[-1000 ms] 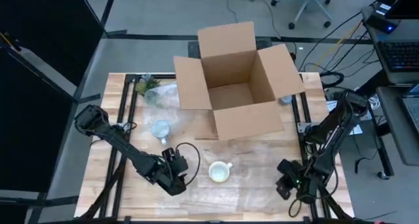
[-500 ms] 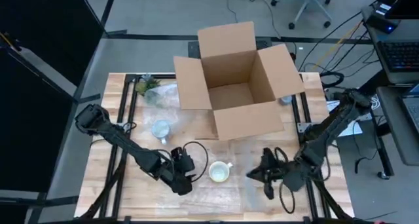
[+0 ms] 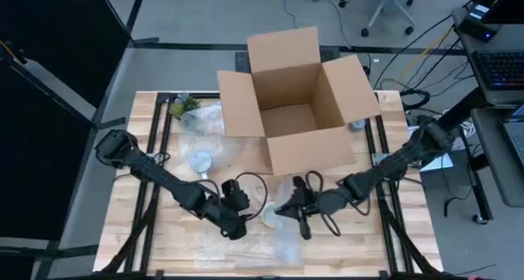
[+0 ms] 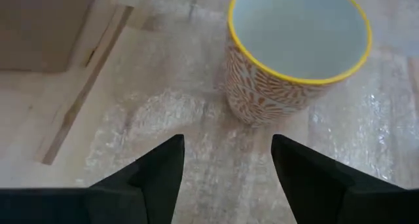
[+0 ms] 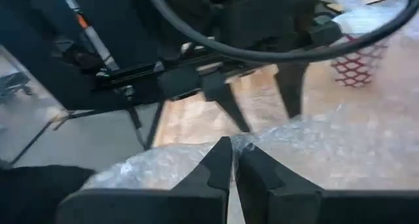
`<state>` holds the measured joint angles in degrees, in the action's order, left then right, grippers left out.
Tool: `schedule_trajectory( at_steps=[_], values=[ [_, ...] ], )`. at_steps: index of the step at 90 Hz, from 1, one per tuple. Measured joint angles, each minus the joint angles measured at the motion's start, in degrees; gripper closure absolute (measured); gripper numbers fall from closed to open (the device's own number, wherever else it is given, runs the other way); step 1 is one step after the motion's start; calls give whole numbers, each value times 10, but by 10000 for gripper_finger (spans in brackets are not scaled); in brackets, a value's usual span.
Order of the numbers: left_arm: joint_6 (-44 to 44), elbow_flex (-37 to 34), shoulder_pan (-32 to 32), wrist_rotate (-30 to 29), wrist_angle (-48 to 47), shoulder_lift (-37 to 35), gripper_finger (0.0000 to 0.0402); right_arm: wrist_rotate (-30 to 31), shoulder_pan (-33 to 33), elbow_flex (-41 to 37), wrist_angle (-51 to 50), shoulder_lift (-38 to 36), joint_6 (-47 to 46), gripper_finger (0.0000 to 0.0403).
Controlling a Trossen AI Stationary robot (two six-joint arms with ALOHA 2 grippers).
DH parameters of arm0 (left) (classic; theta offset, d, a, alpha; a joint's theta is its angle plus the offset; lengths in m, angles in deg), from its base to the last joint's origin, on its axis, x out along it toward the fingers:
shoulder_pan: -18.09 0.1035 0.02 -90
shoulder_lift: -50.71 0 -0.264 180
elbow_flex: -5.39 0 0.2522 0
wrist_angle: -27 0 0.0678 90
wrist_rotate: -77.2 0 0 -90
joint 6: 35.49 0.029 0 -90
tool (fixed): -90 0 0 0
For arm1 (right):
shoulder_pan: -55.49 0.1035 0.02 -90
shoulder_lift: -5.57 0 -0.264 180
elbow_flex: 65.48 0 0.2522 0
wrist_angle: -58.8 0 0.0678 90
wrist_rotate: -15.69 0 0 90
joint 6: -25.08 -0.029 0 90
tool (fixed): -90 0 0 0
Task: Wrap mug
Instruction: Wrap the yellow mug with the bubble wrap
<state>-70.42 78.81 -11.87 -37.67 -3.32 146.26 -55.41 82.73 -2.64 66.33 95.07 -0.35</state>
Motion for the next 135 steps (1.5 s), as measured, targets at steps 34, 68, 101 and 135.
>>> schedule_trajectory(
  at_steps=[34, 68, 101, 135],
  values=[
    [15, 22, -6, 0, -9, -40, 183, -31, -21, 0, 69, 85, -24, 369],
    [85, 26, 6, -22, 114, 7, 183, -40, -21, 0, 68, 89, 5, 241],
    [74, 26, 18, -22, 113, 47, 183, -55, -21, 2, 66, 68, 40, 225],
    [69, 26, 18, -20, 111, 47, 183, -176, 16, 75, -161, -34, 28, 225]
  ],
)
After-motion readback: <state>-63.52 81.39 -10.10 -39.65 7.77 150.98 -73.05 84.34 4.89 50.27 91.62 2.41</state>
